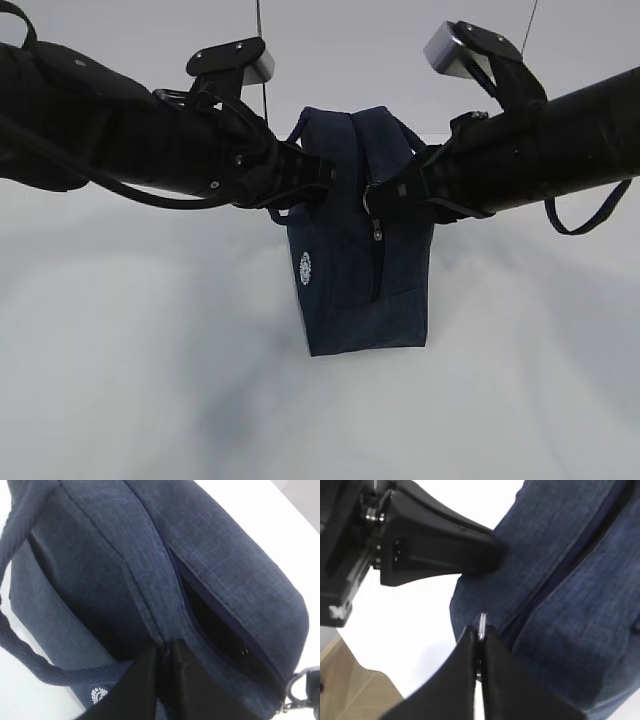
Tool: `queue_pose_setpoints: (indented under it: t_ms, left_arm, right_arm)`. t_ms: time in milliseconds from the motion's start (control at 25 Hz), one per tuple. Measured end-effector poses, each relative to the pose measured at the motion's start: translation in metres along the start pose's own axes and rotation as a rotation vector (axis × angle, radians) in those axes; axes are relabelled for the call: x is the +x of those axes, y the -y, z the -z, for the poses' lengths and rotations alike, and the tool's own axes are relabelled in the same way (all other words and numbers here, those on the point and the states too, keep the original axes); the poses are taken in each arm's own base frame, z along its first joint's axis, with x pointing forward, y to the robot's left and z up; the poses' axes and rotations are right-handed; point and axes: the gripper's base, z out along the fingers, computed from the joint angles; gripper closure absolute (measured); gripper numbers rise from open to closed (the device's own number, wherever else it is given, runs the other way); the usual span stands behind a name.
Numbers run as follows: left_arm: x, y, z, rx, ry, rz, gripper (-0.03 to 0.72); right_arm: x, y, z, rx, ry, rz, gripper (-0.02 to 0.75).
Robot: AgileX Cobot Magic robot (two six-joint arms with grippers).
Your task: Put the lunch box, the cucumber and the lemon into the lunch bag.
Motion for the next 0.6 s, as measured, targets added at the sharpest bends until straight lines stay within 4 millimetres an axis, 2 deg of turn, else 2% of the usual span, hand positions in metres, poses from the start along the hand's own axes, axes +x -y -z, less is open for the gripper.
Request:
queue_pose_setpoints:
  t_ms: [240, 600]
  left_arm:
    - [0.0, 0.0, 0.0, -0.002, 0.002, 0.004, 0.673]
    - [-0.002, -0.002, 0.0, -0.021, 0.019, 0.017, 0.673]
  right_arm:
    - [-0.016, -0.001, 0.005, 0.019, 0.035, 0.001, 0.738]
    - [-0.02, 0.002, 0.004, 0.048, 0.053, -0.009, 0.738]
